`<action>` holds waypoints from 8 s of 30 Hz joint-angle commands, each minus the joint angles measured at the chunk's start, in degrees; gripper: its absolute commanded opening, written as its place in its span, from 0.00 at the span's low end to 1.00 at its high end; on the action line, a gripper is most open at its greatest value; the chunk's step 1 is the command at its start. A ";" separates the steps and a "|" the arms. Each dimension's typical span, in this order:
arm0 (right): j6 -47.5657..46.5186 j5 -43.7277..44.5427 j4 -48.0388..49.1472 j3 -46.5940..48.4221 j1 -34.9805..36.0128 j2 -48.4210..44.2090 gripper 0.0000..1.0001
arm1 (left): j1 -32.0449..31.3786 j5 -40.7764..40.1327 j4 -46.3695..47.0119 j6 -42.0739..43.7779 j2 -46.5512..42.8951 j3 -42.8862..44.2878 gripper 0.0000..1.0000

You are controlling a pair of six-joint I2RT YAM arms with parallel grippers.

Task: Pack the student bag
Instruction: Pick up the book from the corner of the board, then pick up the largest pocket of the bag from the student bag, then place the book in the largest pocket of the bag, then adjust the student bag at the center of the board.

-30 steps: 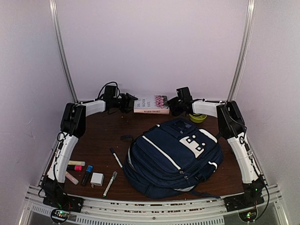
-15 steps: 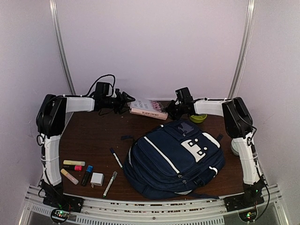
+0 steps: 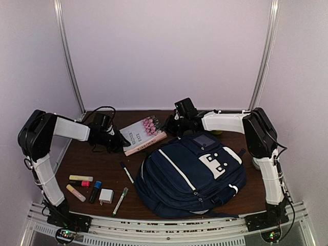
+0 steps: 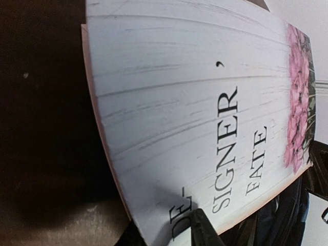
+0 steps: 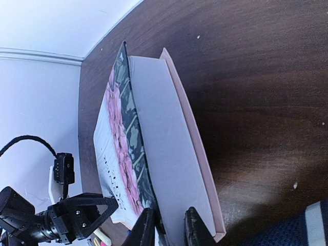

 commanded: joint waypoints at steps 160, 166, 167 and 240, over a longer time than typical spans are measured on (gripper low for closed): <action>-33.14 47.54 -32.20 -14.07 24.65 -52.56 0.00 | -29.76 -14.85 -27.85 -3.09 -63.72 -11.87 0.00; -39.40 39.34 -30.68 -14.27 25.54 -52.44 0.00 | -30.01 -16.80 -23.09 -6.03 -56.05 -10.40 0.00; -40.70 38.44 -30.86 -14.04 25.99 -52.40 0.00 | -30.21 -17.38 -22.83 -6.66 -54.65 -9.77 0.00; -32.36 27.62 -29.81 -39.23 28.30 -64.51 0.55 | -41.85 -27.88 -8.68 7.86 -46.76 -10.08 0.90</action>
